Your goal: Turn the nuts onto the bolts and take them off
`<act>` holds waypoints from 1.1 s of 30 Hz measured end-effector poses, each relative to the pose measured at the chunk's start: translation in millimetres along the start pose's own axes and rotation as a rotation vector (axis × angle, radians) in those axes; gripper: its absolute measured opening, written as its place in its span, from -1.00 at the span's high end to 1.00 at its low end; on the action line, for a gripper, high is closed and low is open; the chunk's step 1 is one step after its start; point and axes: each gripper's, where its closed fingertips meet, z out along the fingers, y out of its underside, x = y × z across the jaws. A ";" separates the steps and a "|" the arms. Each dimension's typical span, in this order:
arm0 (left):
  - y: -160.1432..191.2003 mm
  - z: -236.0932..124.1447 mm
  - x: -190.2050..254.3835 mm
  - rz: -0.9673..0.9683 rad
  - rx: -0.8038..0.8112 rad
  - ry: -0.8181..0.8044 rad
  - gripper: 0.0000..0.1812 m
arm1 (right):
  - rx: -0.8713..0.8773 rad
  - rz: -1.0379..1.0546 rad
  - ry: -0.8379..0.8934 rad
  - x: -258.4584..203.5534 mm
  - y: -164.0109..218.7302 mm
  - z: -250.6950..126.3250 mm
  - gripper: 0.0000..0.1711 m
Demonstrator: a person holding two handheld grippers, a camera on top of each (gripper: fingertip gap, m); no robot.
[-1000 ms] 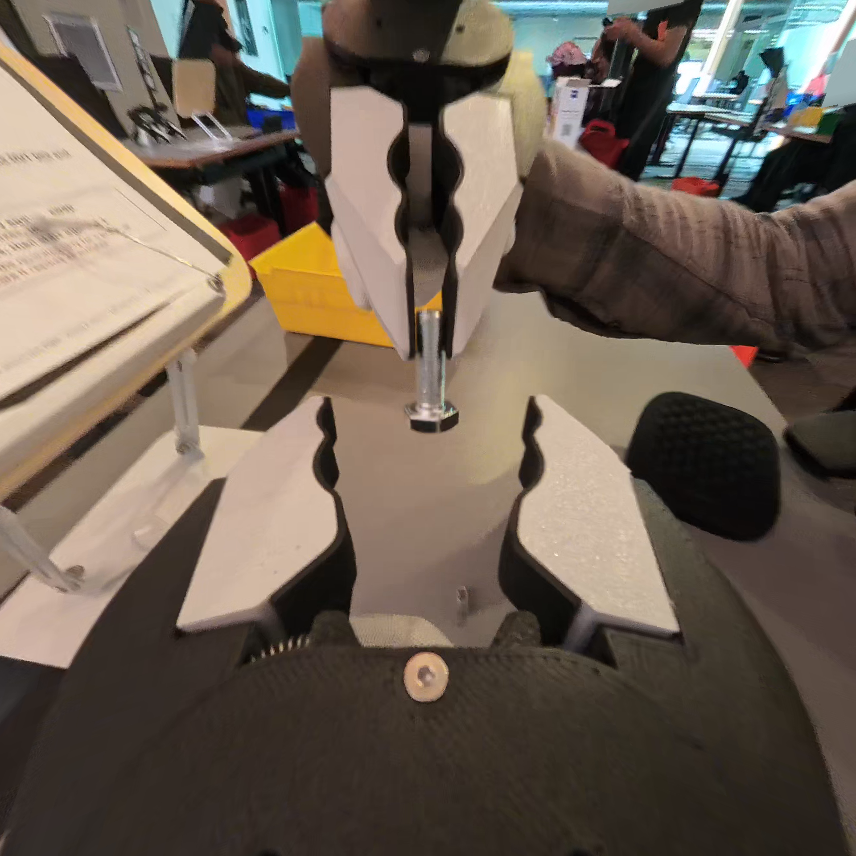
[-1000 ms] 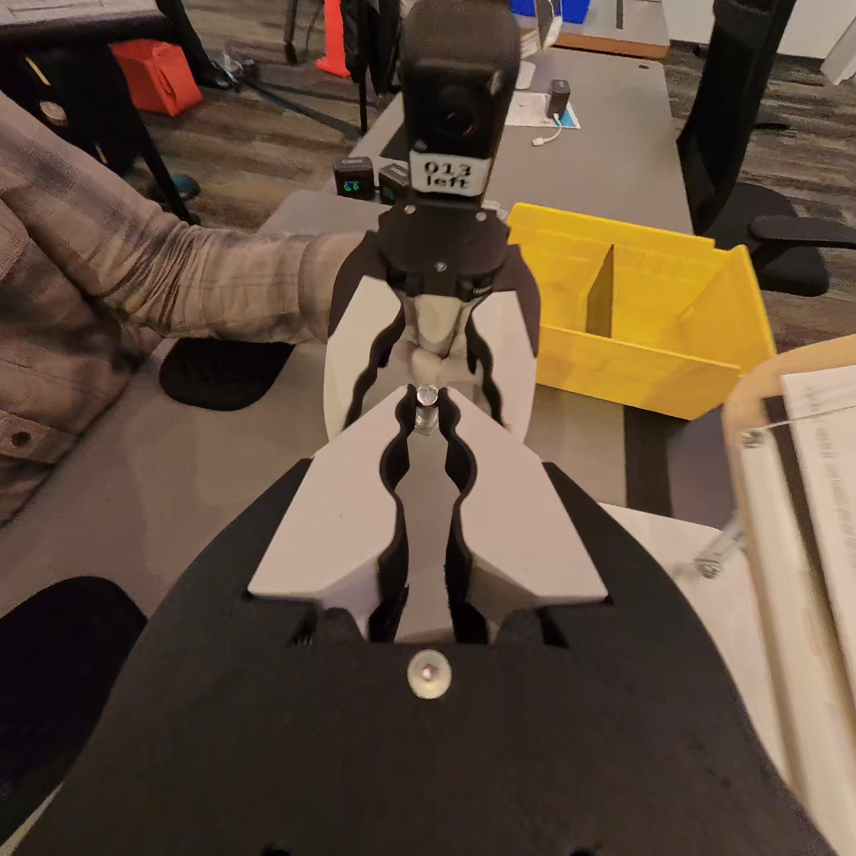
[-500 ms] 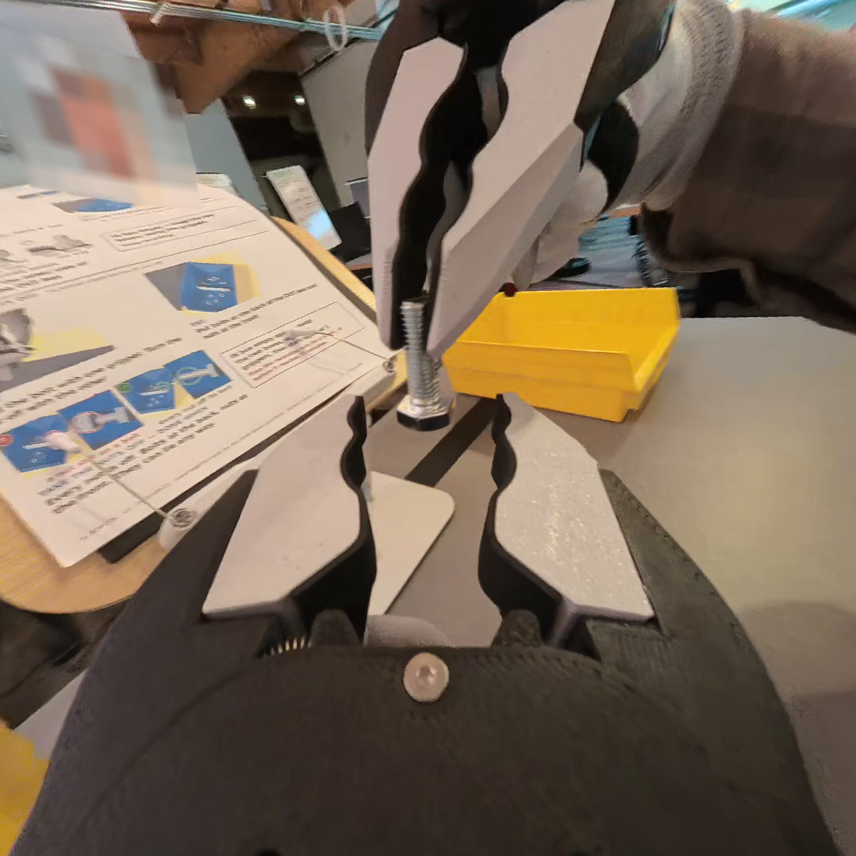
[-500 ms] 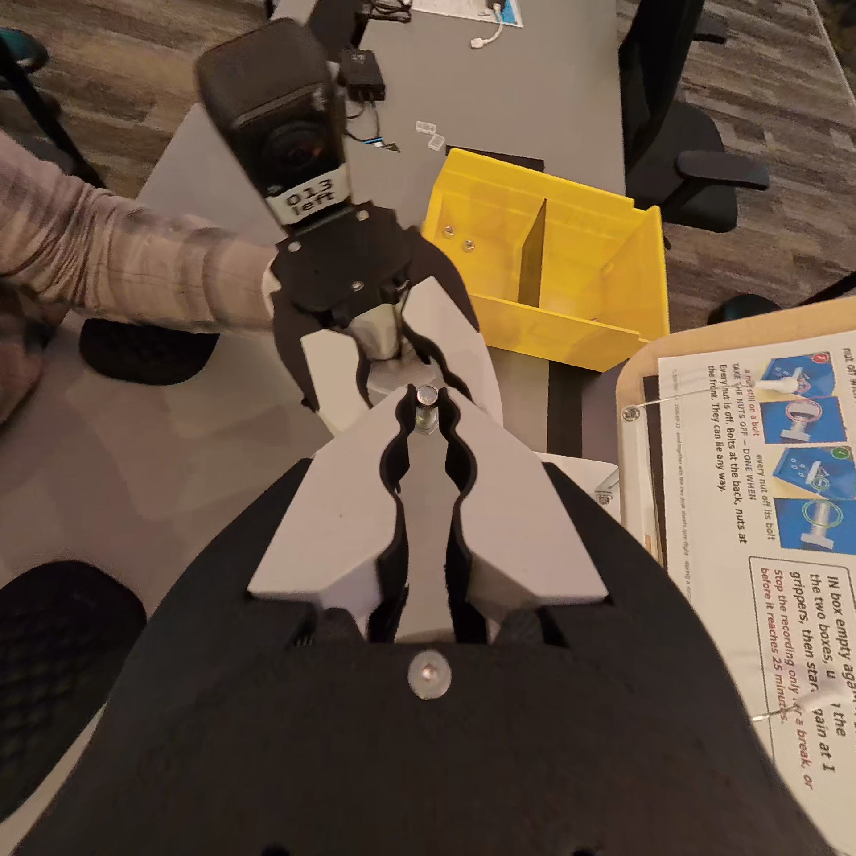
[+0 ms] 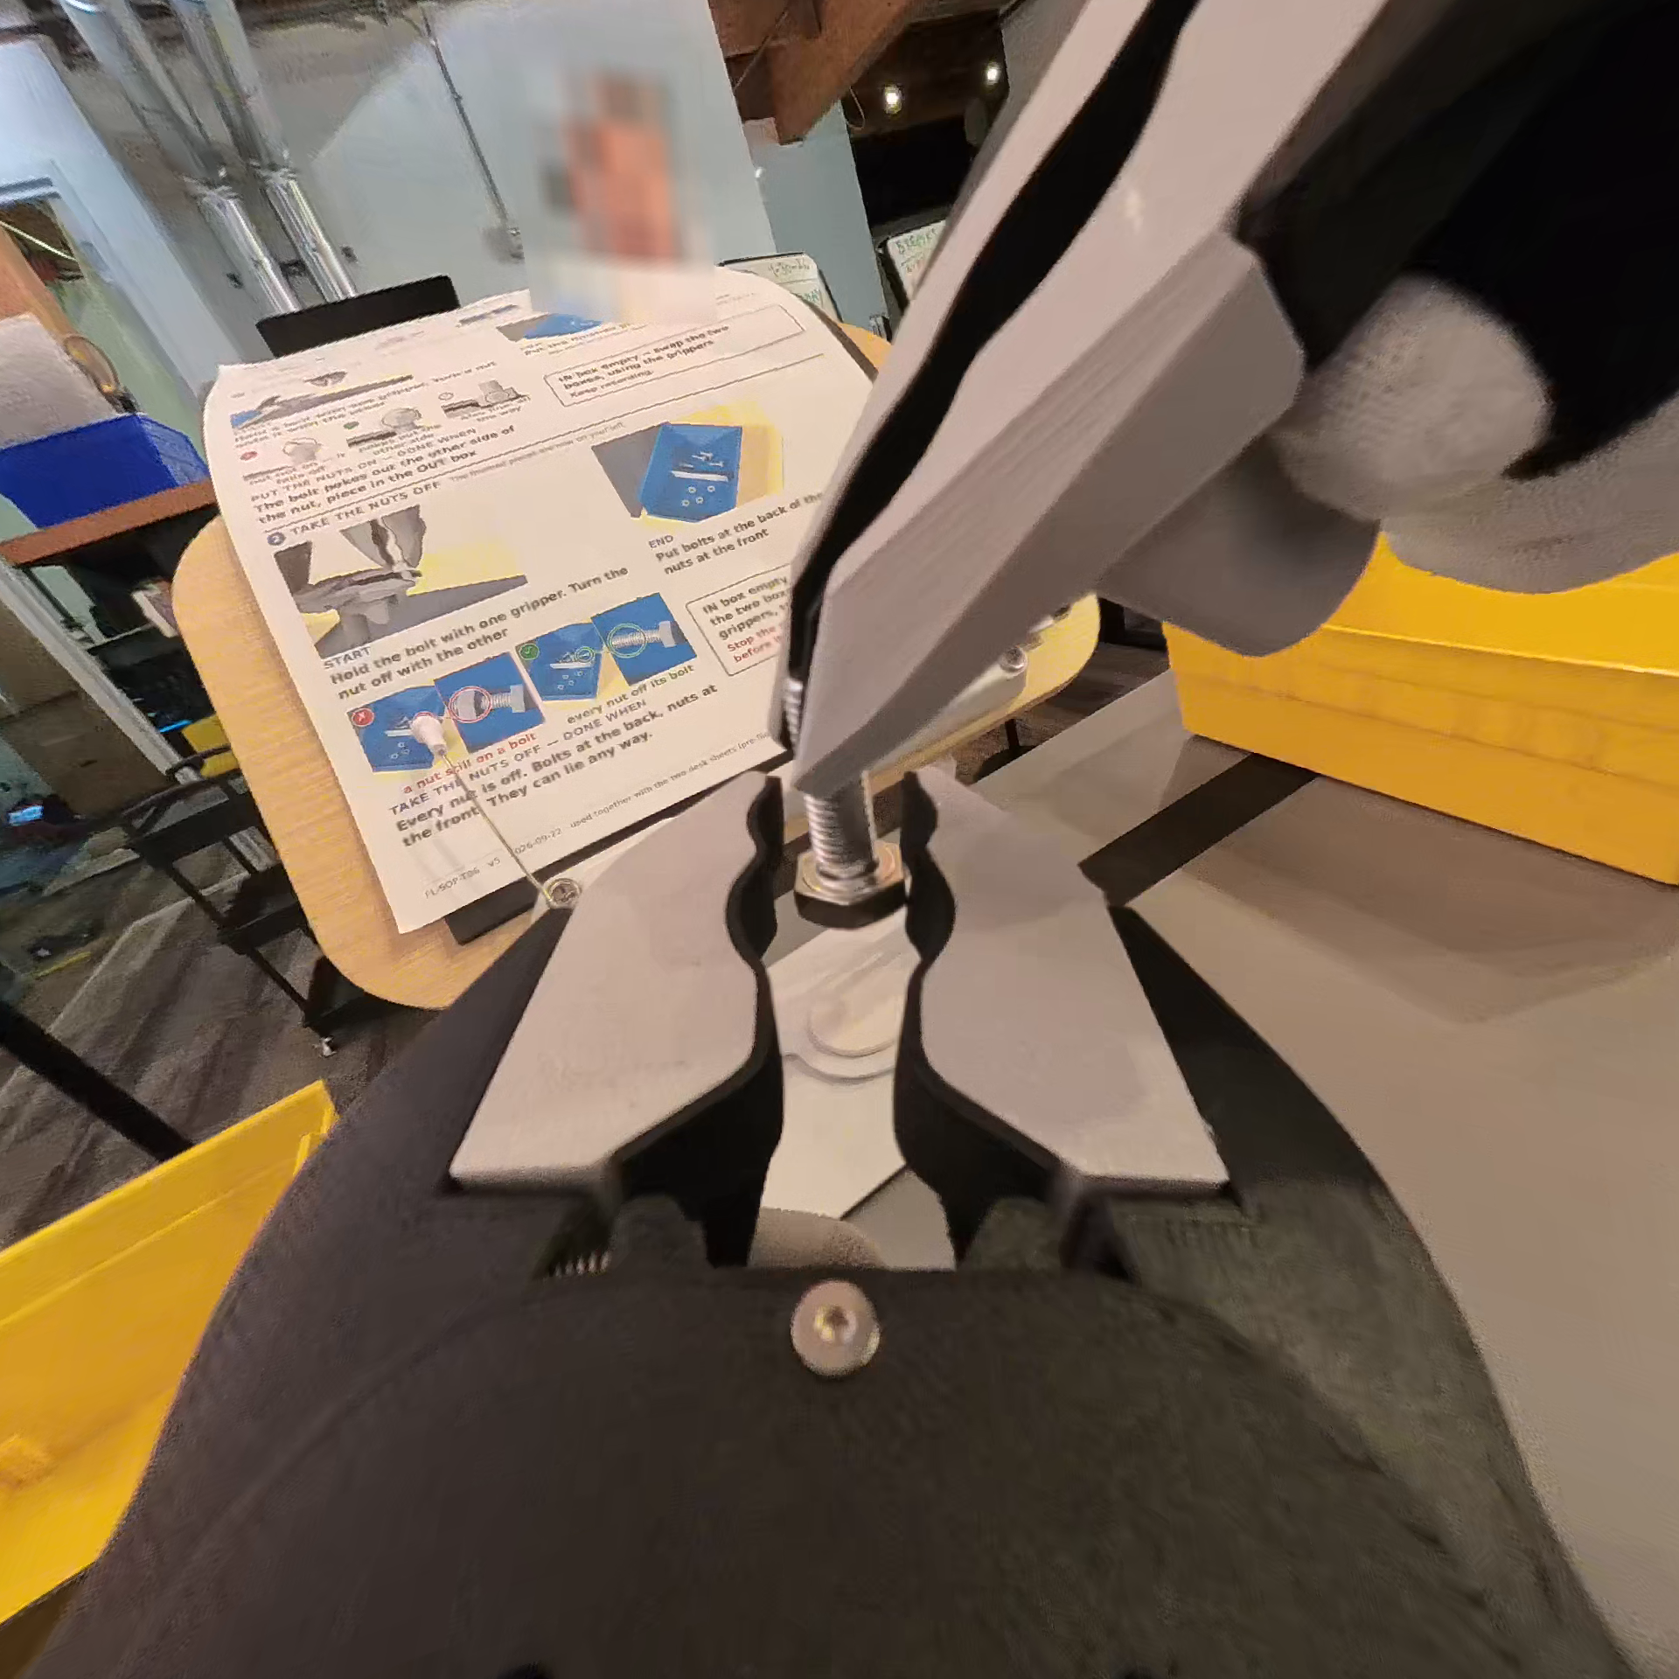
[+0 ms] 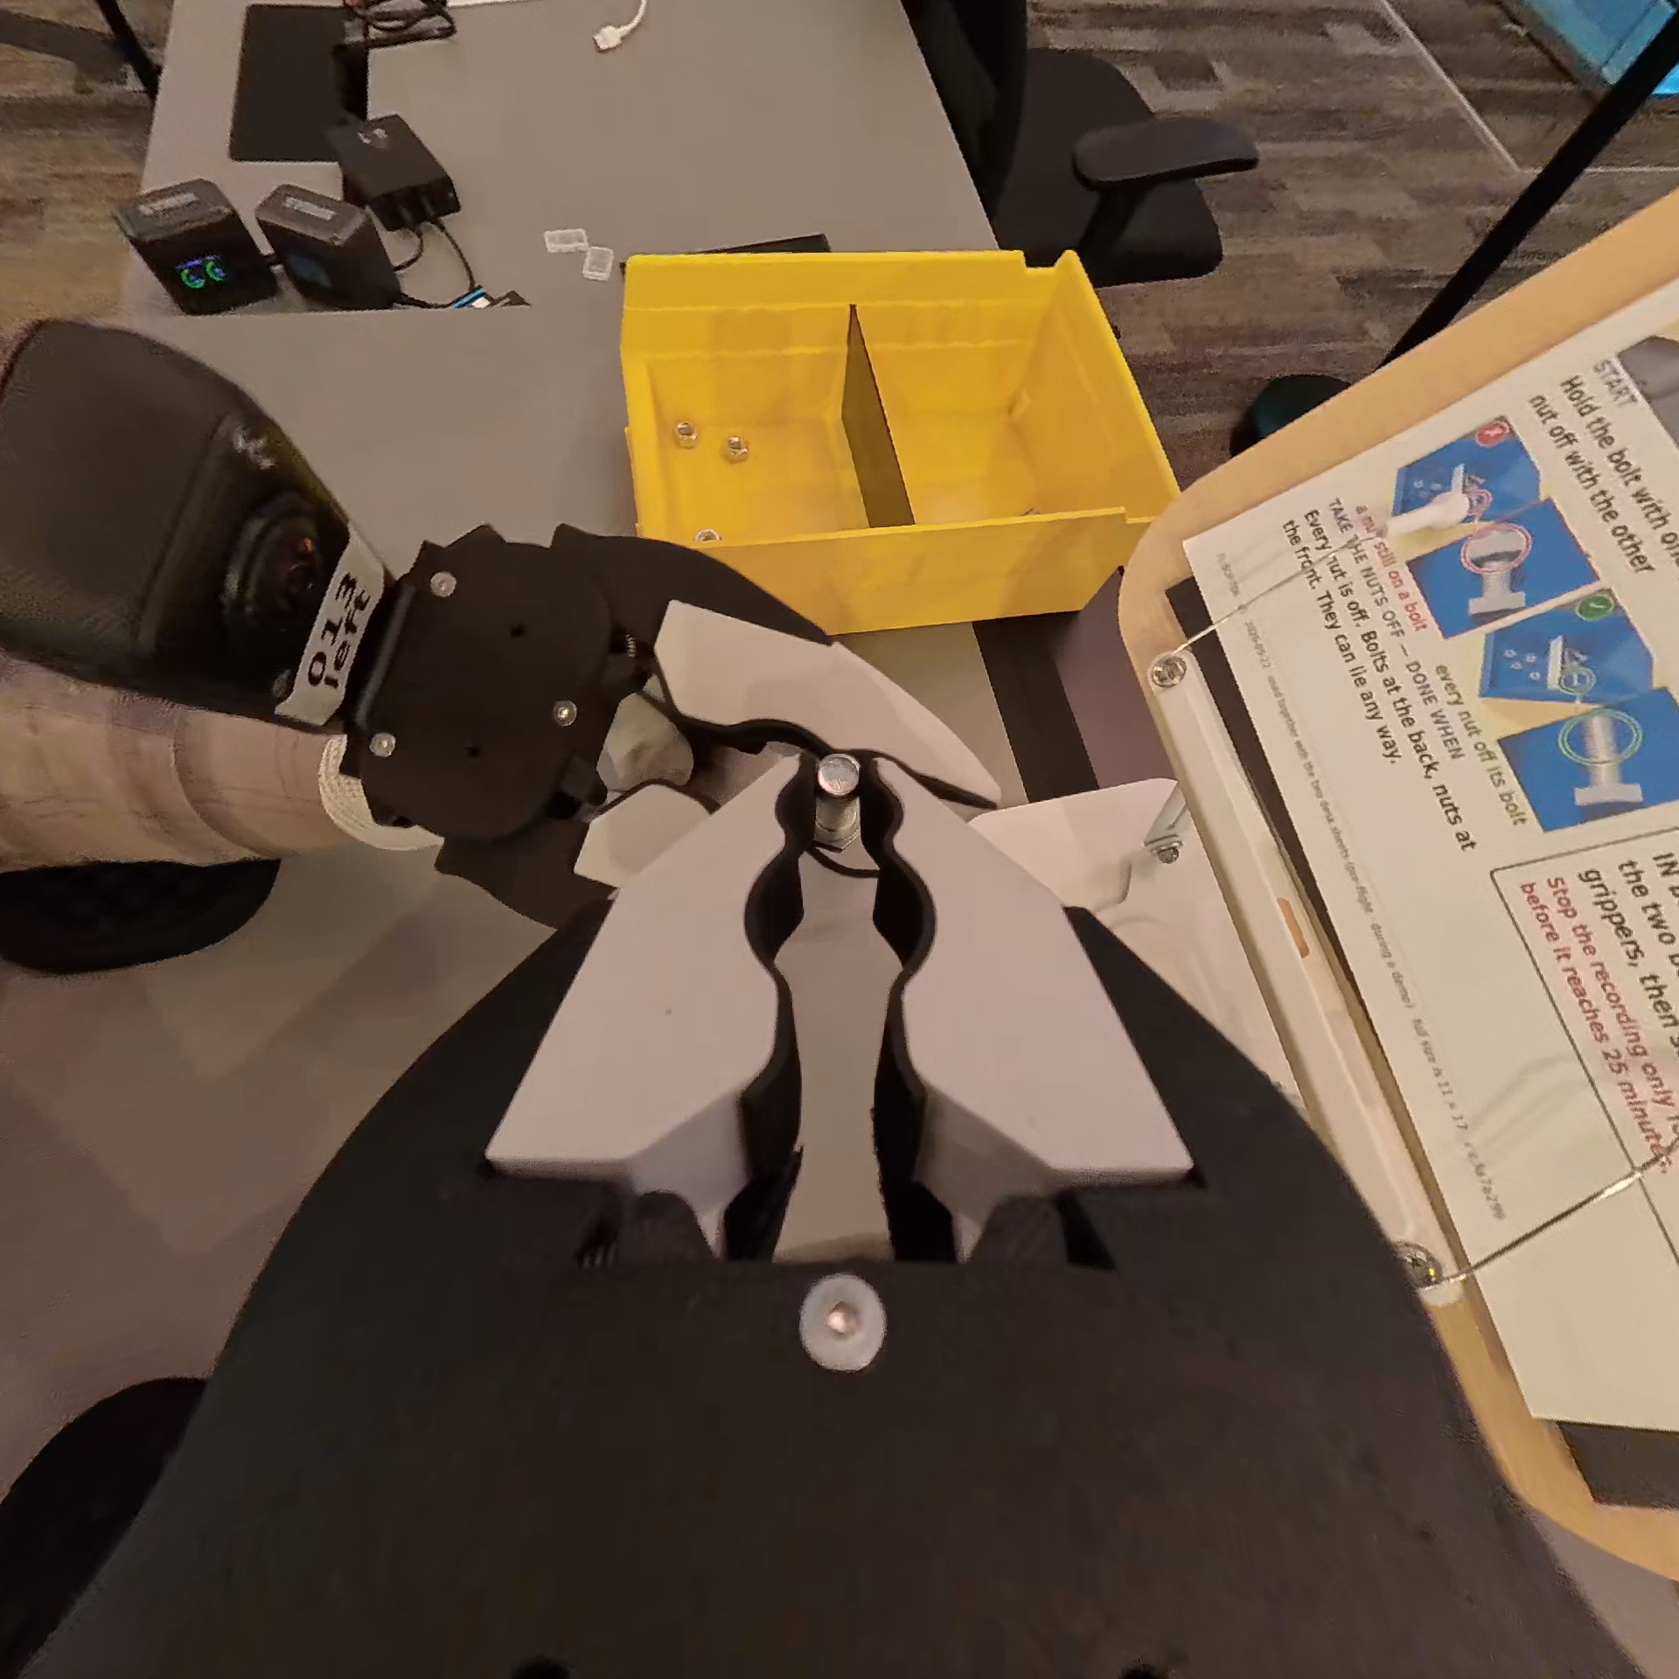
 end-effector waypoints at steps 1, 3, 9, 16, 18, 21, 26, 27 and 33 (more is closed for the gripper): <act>1.5 0.6 1.6 0.009 -0.005 0.004 0.76 | 0.003 0.009 0.002 0.6 0.1 0.0 0.91; 3.2 1.2 -2.0 0.013 -0.004 -0.034 0.78 | 0.009 0.022 0.011 1.9 -0.4 -0.2 0.91; 11.2 5.3 0.5 0.013 -0.033 -0.046 0.75 | 0.006 0.056 0.038 6.3 0.8 -0.8 0.91; 8.3 4.8 5.6 -0.028 0.000 0.005 0.76 | -0.004 0.057 0.043 9.2 4.9 -1.8 0.91; 6.6 3.8 7.3 -0.032 0.007 0.029 0.80 | -0.007 0.056 0.037 9.7 6.4 -2.5 0.91; 6.4 3.9 11.1 -0.072 0.011 0.077 0.82 | -0.011 0.057 0.031 9.7 7.9 -2.6 0.91; 6.2 3.3 12.1 -0.077 0.020 0.088 0.83 | -0.009 0.063 0.015 9.1 8.0 -3.0 0.91; 5.4 2.9 12.1 -0.081 0.027 0.090 0.83 | -0.004 0.070 0.011 8.9 7.3 -3.4 0.91; 7.0 3.2 11.2 -0.101 0.012 0.101 0.83 | 0.004 0.072 0.028 12.0 6.3 -2.6 0.88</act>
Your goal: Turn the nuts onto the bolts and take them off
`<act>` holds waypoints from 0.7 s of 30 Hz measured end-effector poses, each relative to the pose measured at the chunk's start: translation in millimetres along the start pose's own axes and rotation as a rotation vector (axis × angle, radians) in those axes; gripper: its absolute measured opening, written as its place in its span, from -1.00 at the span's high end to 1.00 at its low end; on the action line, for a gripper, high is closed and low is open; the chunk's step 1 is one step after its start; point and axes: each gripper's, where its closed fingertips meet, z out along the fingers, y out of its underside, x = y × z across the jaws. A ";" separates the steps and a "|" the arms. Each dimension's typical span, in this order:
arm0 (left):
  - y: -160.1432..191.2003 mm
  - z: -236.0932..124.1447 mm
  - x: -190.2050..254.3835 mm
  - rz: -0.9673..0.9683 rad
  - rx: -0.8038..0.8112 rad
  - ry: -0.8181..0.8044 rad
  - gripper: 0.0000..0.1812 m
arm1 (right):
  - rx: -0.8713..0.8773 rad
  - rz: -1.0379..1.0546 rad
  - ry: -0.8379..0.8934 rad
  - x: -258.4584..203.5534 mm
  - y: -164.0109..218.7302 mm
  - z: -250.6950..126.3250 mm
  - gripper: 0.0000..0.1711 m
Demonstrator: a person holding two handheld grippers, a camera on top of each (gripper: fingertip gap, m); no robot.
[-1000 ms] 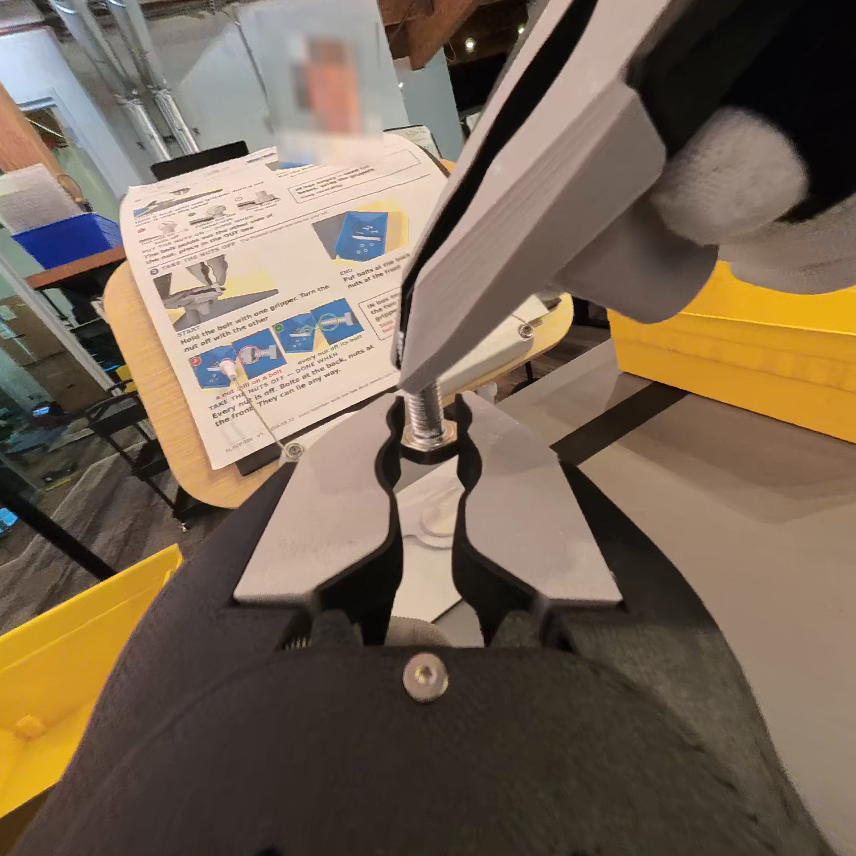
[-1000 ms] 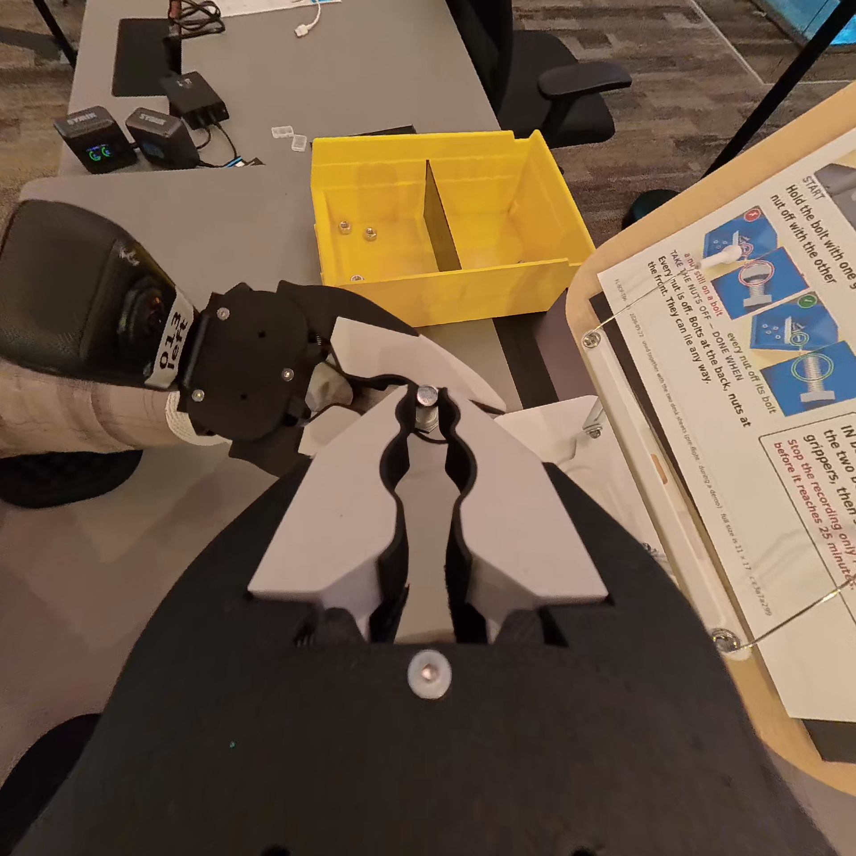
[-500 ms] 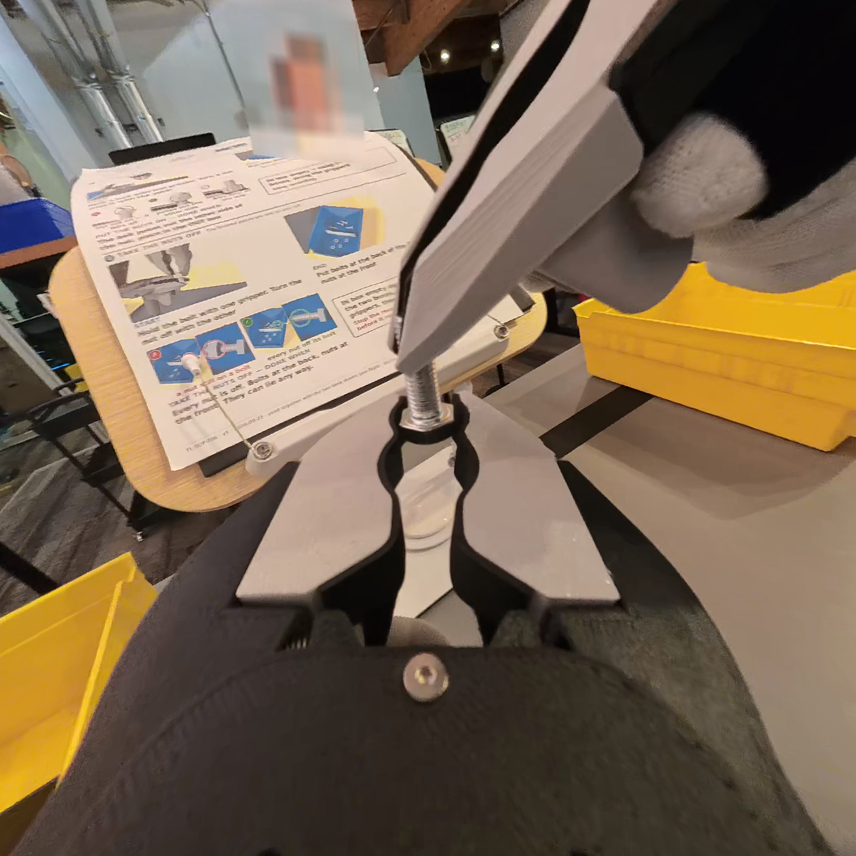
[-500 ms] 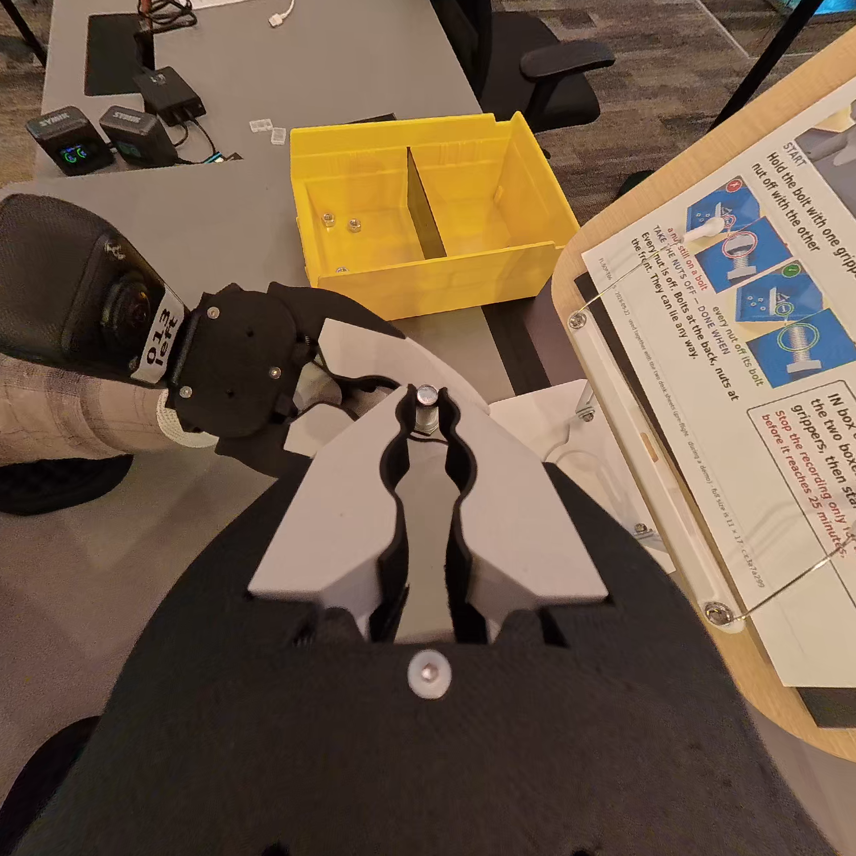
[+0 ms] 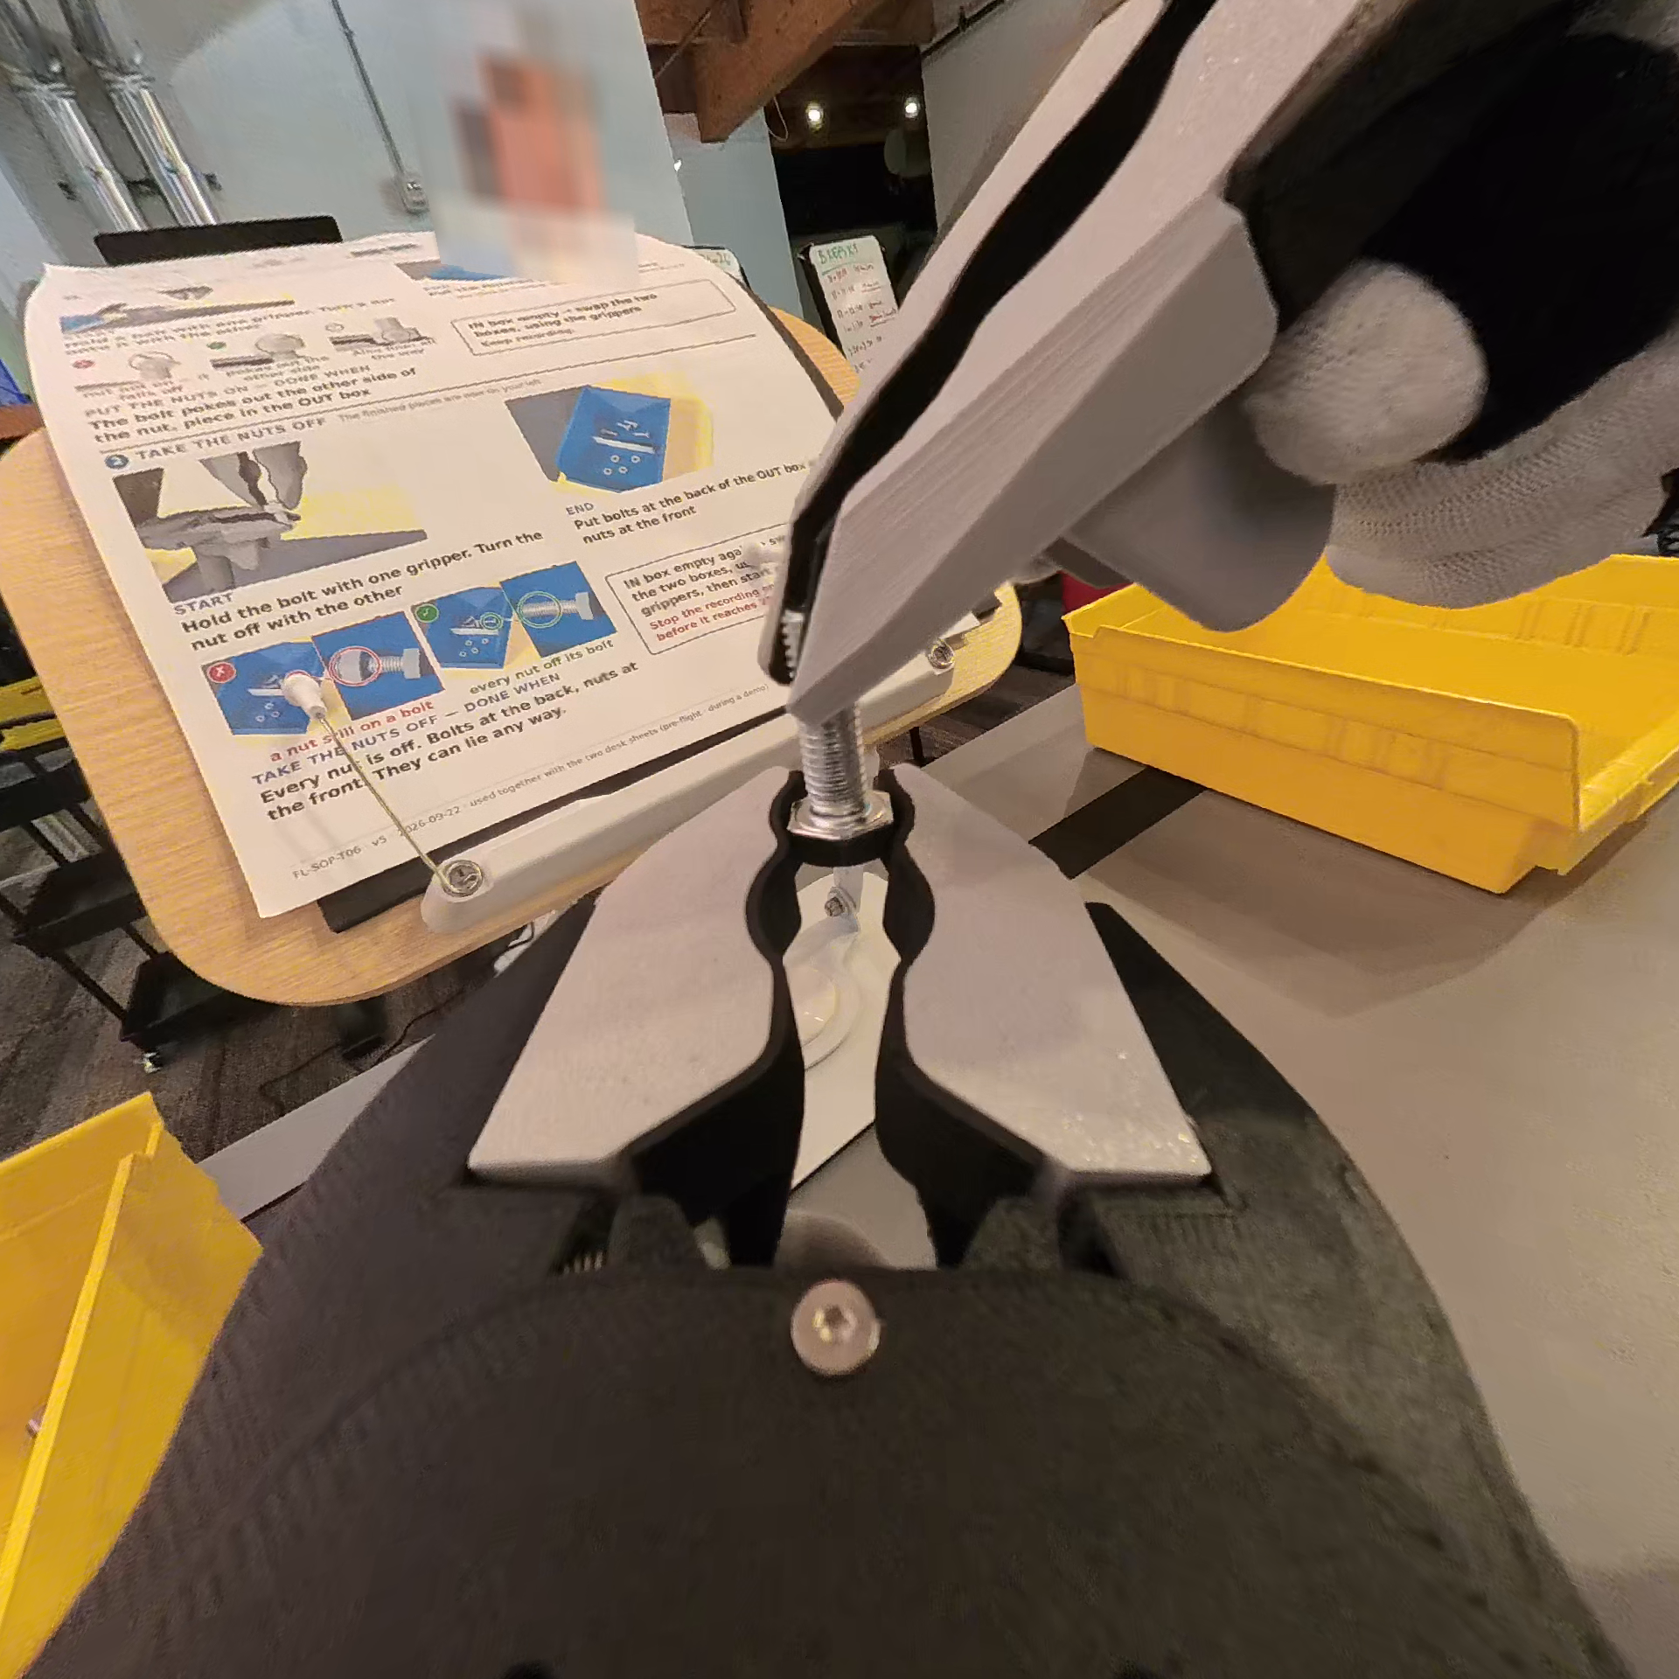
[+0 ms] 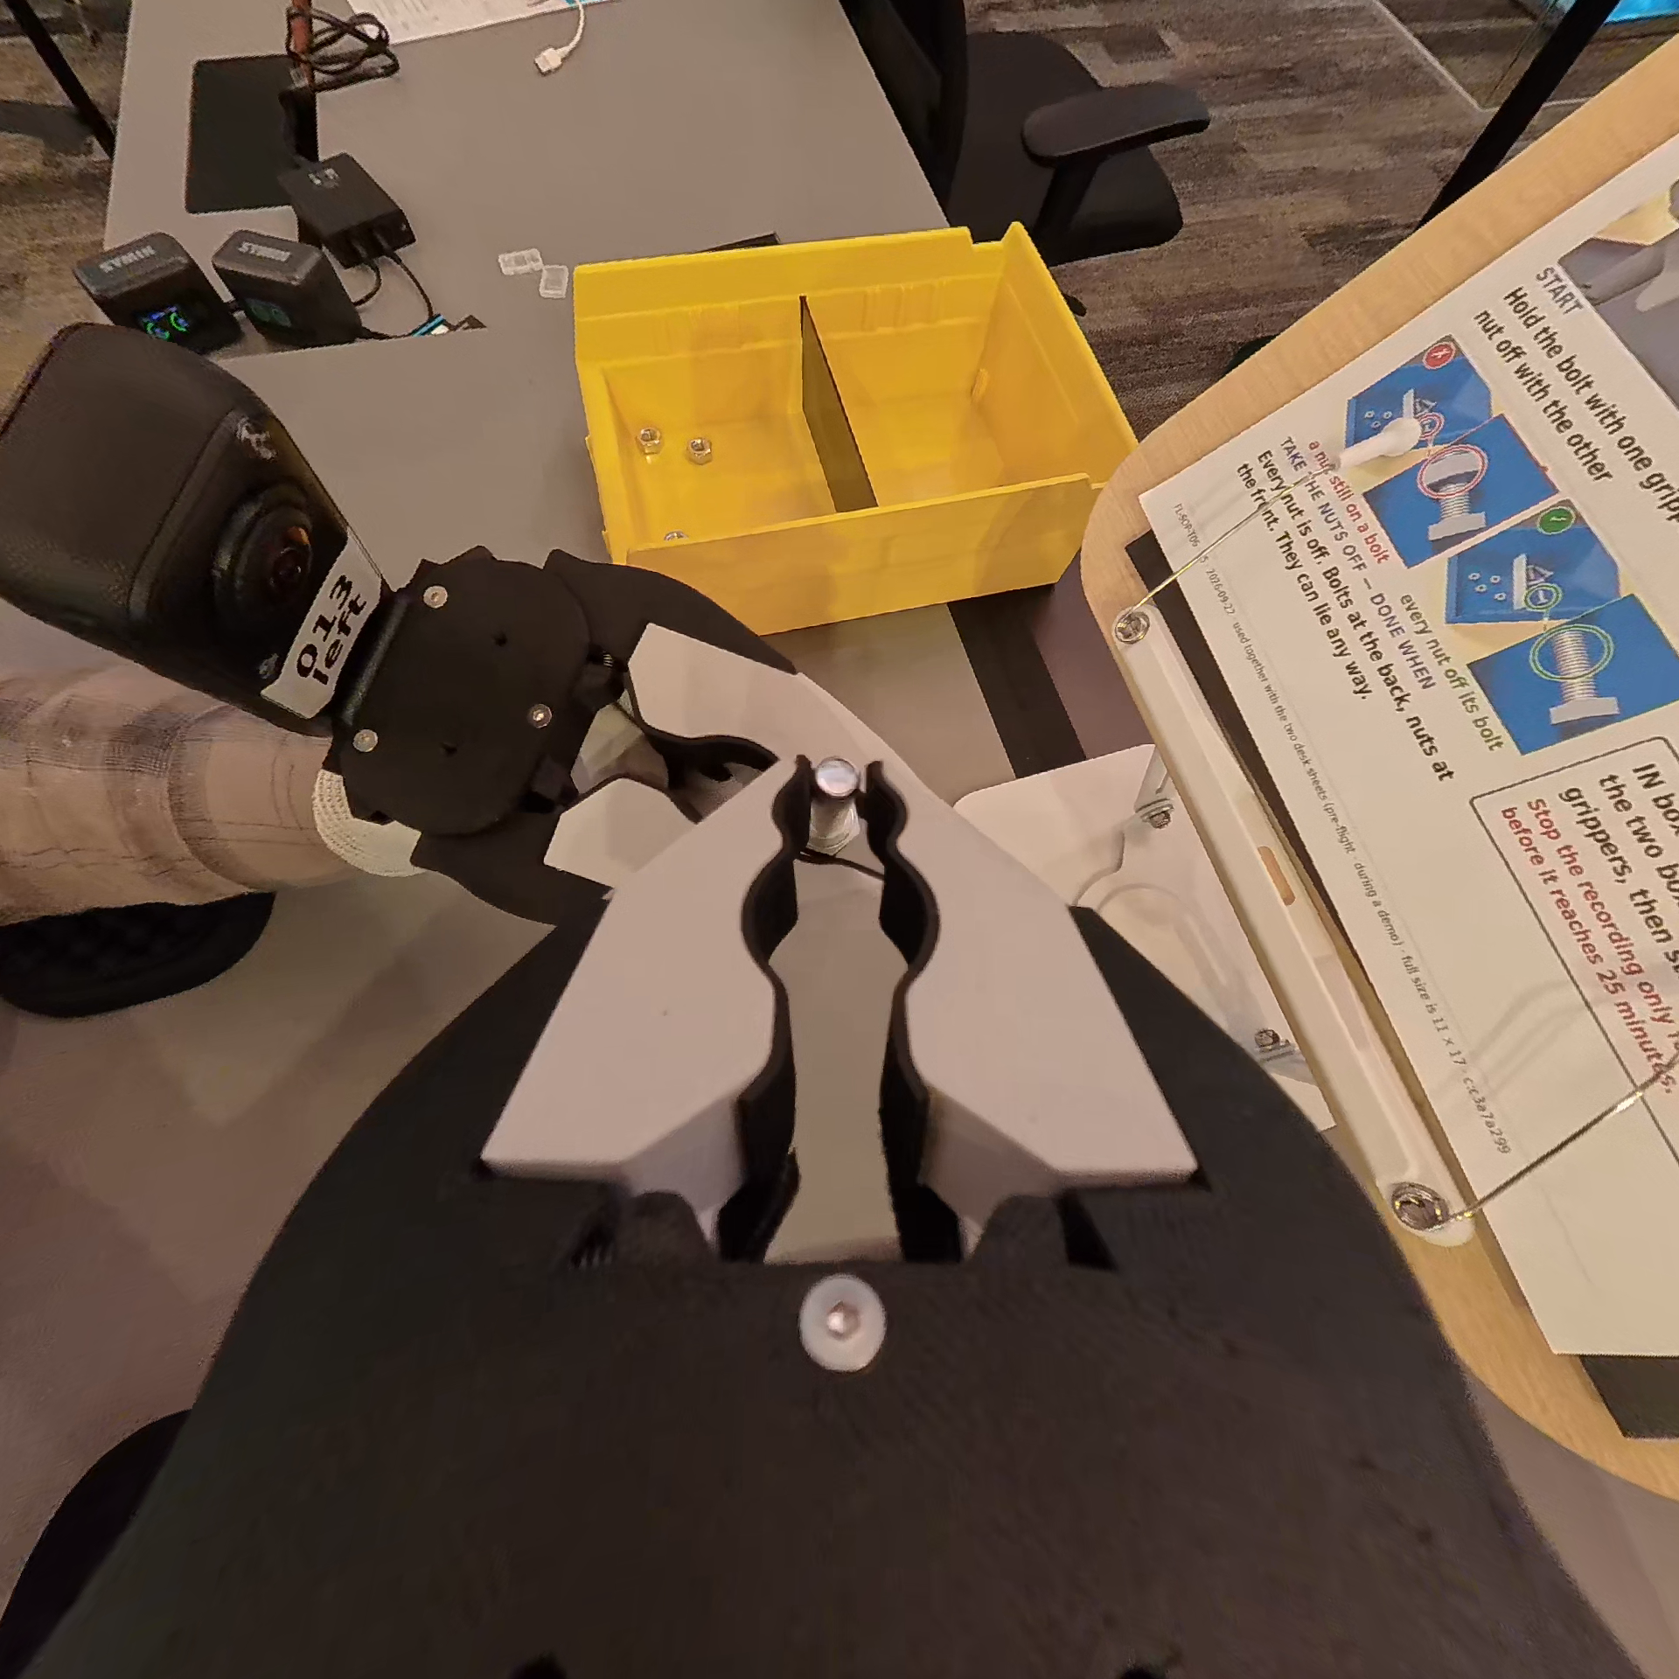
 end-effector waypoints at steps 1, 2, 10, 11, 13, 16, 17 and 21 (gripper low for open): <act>-0.8 -0.3 0.2 -0.005 0.002 0.007 0.83 | 0.003 -0.001 0.008 1.3 -0.6 -0.3 0.79; -0.8 -0.6 -1.0 -0.008 -0.002 0.006 0.83 | 0.008 -0.005 0.017 2.6 -1.8 -1.5 0.63; -8.2 -15.7 -20.2 -0.096 0.012 0.136 0.83 | 0.076 -0.210 -0.122 -30.1 21.8 -32.3 0.75; -9.9 -19.4 -23.7 -0.095 0.019 0.153 0.84 | -0.003 -0.257 -0.173 -39.7 43.1 -26.8 0.75; -10.4 -26.7 -26.9 -0.112 0.014 0.216 0.84 | -0.127 -0.351 -0.237 -54.1 81.1 -11.5 0.74; -13.0 -38.9 -30.4 -0.124 0.030 0.296 0.84 | -0.267 -0.468 -0.314 -71.0 125.4 14.8 0.72; -14.2 -42.7 -31.9 -0.122 0.037 0.313 0.84 | -0.324 -0.502 -0.333 -74.2 139.1 23.6 0.69; -16.6 -52.9 -38.6 -0.135 0.048 0.349 0.84 | -0.438 -0.680 -0.296 -75.9 164.5 57.2 0.63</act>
